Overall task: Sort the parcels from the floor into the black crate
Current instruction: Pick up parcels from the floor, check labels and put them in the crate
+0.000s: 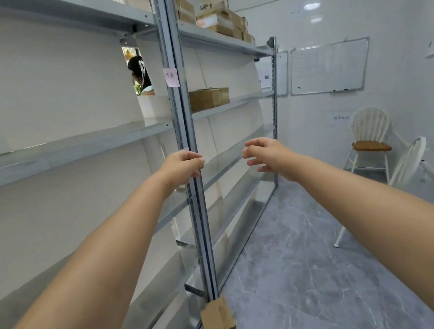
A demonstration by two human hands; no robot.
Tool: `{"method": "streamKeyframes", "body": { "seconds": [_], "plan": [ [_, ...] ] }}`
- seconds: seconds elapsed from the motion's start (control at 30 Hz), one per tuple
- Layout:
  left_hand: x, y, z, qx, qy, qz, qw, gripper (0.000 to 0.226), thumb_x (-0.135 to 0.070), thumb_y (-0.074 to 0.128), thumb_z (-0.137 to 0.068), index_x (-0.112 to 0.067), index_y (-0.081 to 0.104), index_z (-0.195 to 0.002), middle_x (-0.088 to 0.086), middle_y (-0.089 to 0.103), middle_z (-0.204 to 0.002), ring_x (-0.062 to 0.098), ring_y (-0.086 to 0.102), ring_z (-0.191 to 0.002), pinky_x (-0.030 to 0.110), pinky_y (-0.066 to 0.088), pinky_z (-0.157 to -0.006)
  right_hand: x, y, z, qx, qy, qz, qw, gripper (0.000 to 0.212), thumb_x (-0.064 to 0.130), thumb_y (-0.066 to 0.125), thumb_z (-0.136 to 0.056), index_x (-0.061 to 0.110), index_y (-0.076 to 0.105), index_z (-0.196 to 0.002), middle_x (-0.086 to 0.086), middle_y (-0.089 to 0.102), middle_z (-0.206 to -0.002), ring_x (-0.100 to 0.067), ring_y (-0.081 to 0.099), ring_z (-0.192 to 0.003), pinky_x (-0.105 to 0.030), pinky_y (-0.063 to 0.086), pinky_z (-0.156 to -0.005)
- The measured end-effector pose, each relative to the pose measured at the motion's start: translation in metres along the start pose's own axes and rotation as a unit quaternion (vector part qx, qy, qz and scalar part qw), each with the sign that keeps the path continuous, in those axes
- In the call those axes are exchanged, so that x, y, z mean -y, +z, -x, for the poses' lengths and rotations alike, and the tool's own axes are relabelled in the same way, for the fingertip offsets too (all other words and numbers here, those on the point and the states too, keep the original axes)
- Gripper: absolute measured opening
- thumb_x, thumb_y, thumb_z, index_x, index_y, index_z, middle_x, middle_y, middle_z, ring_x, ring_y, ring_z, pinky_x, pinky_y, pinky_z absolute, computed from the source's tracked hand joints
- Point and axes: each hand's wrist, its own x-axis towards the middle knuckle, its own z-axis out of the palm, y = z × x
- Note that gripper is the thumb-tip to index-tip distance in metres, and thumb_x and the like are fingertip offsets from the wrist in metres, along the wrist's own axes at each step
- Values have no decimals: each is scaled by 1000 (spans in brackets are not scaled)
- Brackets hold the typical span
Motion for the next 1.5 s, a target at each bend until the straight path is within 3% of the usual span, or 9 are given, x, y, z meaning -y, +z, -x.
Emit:
{"method": "streamKeyframes", "body": {
  "seconds": [0.17, 0.4, 0.67, 0.73, 0.97, 1.1, 1.2, 1.33, 1.5],
  "plan": [
    [21, 0, -52, -43, -39, 16, 998, 6, -25, 57, -90, -30, 61, -90, -2, 65, -102, 10, 63, -86, 26, 49, -72, -20, 2, -70, 31, 20, -26, 999, 41, 26, 56, -91, 17, 50, -130, -4, 63, -118, -17, 61, -100, -23, 46, -68],
    [57, 14, -119, -121, -113, 23, 986, 19, -20, 56, -91, -16, 60, -109, -1, 65, -98, 13, 61, -83, 23, 44, -67, -58, -10, -176, 98, 3, -10, 995, 43, 25, 55, -92, 13, 47, -133, -7, 61, -124, -17, 58, -99, -30, 45, -84],
    [116, 67, -172, -230, -214, 65, 947, 22, -21, 56, -92, -14, 59, -113, 3, 64, -104, 13, 60, -80, 23, 41, -65, -135, 15, -277, 247, -2, 63, 967, 41, 23, 54, -93, 14, 48, -133, -8, 58, -126, -20, 60, -104, -26, 47, -74],
    [140, 86, -170, -242, -244, 75, 936, 23, -20, 57, -91, -15, 58, -114, 3, 63, -104, 9, 60, -75, 22, 41, -62, -161, 32, -291, 281, 11, 80, 956, 40, 23, 52, -94, 14, 47, -133, -8, 57, -127, -18, 59, -103, -28, 46, -79],
    [250, 130, -160, -232, -371, 79, 896, 29, -21, 57, -91, -15, 57, -119, 2, 63, -109, 14, 62, -86, 23, 42, -66, -266, 108, -302, 350, 95, 90, 927, 39, 21, 54, -93, 13, 49, -131, -9, 59, -126, -16, 59, -98, -34, 47, -90],
    [329, 167, -154, -230, -407, 95, 879, 22, -20, 58, -91, -16, 58, -113, 3, 62, -109, 7, 61, -74, 16, 46, -58, -345, 143, -296, 366, 168, 69, 913, 43, 23, 56, -92, 14, 48, -133, -9, 59, -125, -16, 60, -99, -33, 47, -89],
    [387, 210, -144, -218, -446, 106, 861, 25, -19, 60, -90, -14, 59, -115, 3, 62, -106, 8, 61, -73, 13, 46, -55, -415, 160, -289, 348, 236, 53, 906, 43, 21, 58, -91, 12, 48, -133, -10, 57, -129, -22, 60, -111, -35, 49, -91],
    [455, 276, -115, -169, -496, 135, 841, 29, -16, 59, -91, -10, 58, -119, 7, 62, -107, 17, 62, -85, 14, 44, -57, -512, 173, -264, 362, 290, 79, 882, 44, 22, 58, -91, 14, 48, -132, -7, 56, -125, -18, 58, -103, -29, 46, -87],
    [549, 359, -75, -145, -547, 142, 812, 28, -10, 55, -92, -3, 58, -119, 8, 60, -101, 13, 56, -77, 2, 40, -48, -639, 191, -227, 377, 348, 104, 852, 44, 22, 60, -89, 15, 49, -131, -6, 58, -119, -19, 58, -103, -29, 46, -87]
  ]
}}
